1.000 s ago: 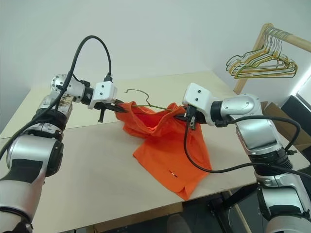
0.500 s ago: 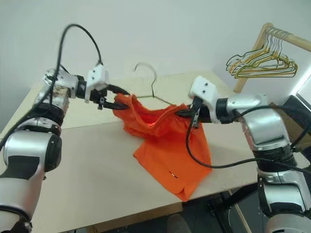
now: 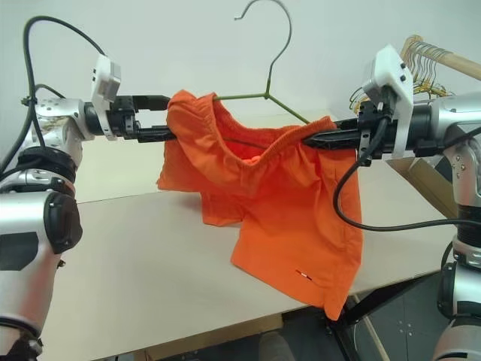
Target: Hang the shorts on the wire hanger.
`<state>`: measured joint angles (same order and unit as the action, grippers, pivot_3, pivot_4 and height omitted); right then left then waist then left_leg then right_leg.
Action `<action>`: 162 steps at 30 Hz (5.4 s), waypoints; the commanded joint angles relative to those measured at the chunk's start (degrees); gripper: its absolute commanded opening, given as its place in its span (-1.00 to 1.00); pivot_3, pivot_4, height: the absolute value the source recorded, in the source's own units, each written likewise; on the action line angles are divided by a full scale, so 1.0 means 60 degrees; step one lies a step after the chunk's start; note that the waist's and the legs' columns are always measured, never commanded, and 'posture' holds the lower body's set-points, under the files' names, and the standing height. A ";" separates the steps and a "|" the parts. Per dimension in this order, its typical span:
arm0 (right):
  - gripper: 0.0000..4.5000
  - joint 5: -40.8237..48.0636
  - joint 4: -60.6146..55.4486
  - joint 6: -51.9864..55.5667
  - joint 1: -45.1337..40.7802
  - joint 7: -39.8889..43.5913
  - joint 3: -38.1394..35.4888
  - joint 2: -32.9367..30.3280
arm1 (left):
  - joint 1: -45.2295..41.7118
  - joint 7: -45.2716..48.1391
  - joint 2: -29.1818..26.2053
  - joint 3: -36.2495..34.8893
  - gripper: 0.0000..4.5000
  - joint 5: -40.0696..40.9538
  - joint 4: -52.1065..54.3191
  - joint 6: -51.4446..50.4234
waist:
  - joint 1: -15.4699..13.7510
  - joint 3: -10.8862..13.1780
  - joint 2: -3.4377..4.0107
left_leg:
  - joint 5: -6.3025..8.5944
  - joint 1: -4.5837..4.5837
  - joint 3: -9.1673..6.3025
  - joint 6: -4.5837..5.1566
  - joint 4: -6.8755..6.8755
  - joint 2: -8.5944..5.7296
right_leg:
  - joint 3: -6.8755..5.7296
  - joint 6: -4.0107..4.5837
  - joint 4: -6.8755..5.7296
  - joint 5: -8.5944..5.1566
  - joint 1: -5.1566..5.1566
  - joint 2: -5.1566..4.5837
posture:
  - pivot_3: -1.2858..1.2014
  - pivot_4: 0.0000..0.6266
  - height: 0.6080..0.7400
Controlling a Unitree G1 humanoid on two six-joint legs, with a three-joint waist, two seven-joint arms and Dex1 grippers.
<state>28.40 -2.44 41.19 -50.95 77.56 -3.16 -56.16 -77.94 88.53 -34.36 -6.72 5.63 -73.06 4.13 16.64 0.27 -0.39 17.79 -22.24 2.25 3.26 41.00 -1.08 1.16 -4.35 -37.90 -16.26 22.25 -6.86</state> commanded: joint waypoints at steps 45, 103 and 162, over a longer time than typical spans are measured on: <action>-0.99 0.0054 0.0255 -0.0381 0.0598 -0.0470 -0.0106 0.0161 | 0.1518 0.0661 -0.1785 0.4459 -1.00 0.4091 0.1533 -0.0566 | -0.0015 0.0001 0.0002 | 0.0002 -0.0001 0.0000 0.0004 0.0002 -0.0016 | 0.0111 -0.0028 -0.0012 -0.0017 0.0009 -0.0018 | -0.20 -1.00 1.00; -0.99 -0.4883 -0.0957 0.6790 0.0147 -1.4073 -0.3650 0.3476 | 0.5340 -0.1026 0.0957 -0.1682 1.00 0.6435 0.7974 -0.4360 | 0.0868 -0.0059 0.0088 | -0.0028 0.0029 -0.0003 -0.0024 -0.0009 -0.0019 | 0.0218 -0.0033 -0.0025 -0.0019 -0.0028 -0.0015 | -0.27 -1.00 1.00; 0.99 -0.4590 0.7791 0.0253 -0.2313 -1.6632 -0.3061 0.1899 | 0.6793 -0.2833 0.1710 -0.1072 1.00 0.6288 1.0647 -0.4149 | 0.0922 -0.0037 0.0114 | 0.0020 0.0361 -0.0030 0.0064 -0.0189 -0.0002 | 0.0239 -0.0049 0.0361 -0.0028 -0.0503 0.0023 | -0.24 -1.00 1.00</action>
<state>3.20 50.55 45.65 -64.37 -20.35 -23.61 -44.44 -36.01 71.46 -23.51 -12.69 42.84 -10.63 -21.46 22.17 0.05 0.29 17.91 -20.08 2.06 3.64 39.86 -1.09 2.58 -4.65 -35.75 -16.43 19.23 -6.72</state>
